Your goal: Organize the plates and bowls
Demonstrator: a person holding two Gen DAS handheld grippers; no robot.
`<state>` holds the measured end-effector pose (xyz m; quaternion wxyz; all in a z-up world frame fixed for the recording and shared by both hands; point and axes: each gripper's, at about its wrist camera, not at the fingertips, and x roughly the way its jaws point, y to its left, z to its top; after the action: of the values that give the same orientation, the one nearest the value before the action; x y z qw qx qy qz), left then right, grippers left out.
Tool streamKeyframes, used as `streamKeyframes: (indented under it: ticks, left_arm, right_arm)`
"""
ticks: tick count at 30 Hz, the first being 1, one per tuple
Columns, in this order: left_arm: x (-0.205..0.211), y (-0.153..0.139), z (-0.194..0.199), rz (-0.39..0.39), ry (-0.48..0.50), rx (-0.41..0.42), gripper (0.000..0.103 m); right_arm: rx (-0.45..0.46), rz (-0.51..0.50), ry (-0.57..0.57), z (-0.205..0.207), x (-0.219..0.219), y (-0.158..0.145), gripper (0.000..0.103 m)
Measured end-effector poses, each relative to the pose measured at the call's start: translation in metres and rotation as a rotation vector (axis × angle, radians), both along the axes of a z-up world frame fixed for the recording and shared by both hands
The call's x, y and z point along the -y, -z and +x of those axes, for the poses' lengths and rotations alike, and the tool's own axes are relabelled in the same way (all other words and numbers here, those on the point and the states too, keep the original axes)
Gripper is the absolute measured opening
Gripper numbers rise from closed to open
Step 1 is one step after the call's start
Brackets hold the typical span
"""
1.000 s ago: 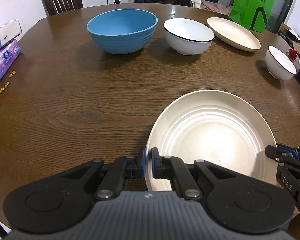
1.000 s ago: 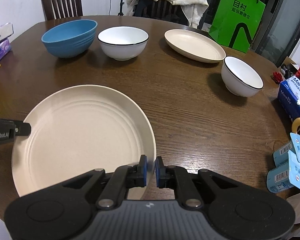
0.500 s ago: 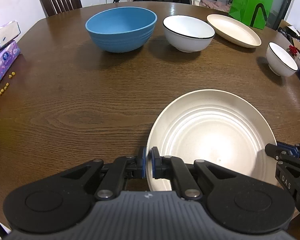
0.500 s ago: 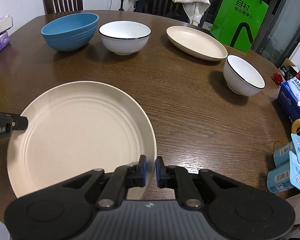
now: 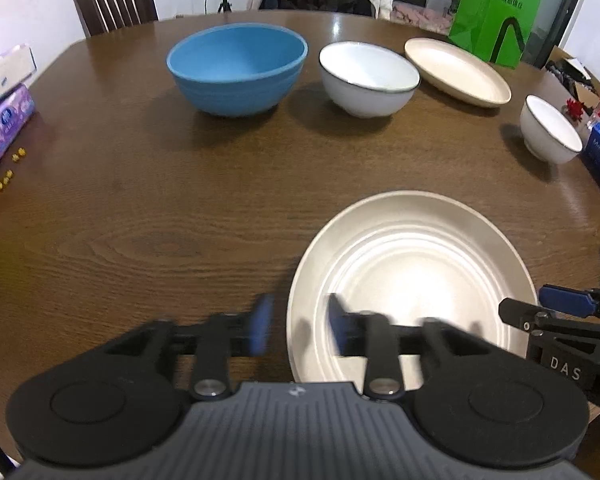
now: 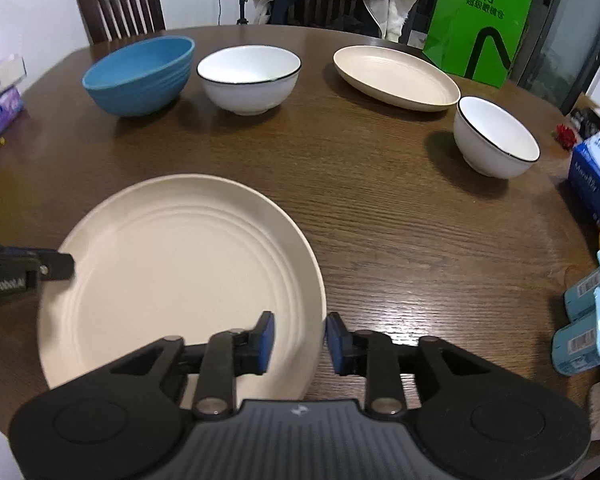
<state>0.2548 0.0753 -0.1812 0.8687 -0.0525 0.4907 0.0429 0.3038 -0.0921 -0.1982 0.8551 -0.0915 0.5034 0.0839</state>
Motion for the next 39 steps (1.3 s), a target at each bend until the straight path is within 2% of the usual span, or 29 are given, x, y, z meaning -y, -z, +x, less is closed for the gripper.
streamKeyframes:
  ticks: [2,3,4,5,6,7,8,10,13,15,20,39]
  left_arm:
    - [-0.001,-0.007,-0.003,0.001,0.002,0.016,0.045]
    - [-0.001,-0.009,-0.003,0.004,0.0,0.021,0.049]
    - [-0.001,-0.013,-0.004,0.007,-0.002,0.028,0.057]
    - [-0.002,-0.017,-0.005,0.011,-0.006,0.039,0.061]
    - [-0.002,-0.02,-0.007,0.016,-0.011,0.049,0.071]
    - [-0.002,-0.023,-0.008,0.018,-0.015,0.059,0.082]
    - [-0.002,-0.027,-0.008,0.017,-0.02,0.07,0.087]
    - [-0.003,-0.034,-0.01,0.016,-0.037,0.098,0.102]
    - [-0.003,-0.044,-0.013,0.011,-0.055,0.13,0.103]
    - [-0.003,-0.049,-0.016,-0.001,-0.058,0.136,0.103]
    - [0.001,-0.063,-0.022,-0.018,-0.056,0.152,0.103]
    - [0.033,-0.118,-0.034,-0.051,0.001,0.251,0.103]
  right_arm:
    - [0.011,0.023,0.006,-0.002,0.003,-0.006,0.048]
    - [0.017,0.029,0.008,-0.002,0.004,-0.01,0.053]
    - [0.022,0.034,0.012,-0.003,0.006,-0.013,0.056]
    - [0.026,0.037,0.016,-0.003,0.007,-0.015,0.063]
    - [0.028,0.04,0.02,-0.003,0.009,-0.018,0.073]
    - [0.031,0.044,0.025,-0.004,0.011,-0.021,0.078]
    - [0.035,0.049,0.028,-0.005,0.013,-0.023,0.085]
    - [0.035,0.068,0.036,-0.006,0.019,-0.028,0.085]
    - [0.019,0.086,0.052,-0.005,0.027,-0.034,0.088]
    - [0.017,0.086,0.06,-0.007,0.032,-0.037,0.098]
    - [0.034,0.118,0.068,-0.016,0.044,-0.052,0.103]
    - [0.137,0.155,0.091,-0.038,0.073,-0.119,0.103]
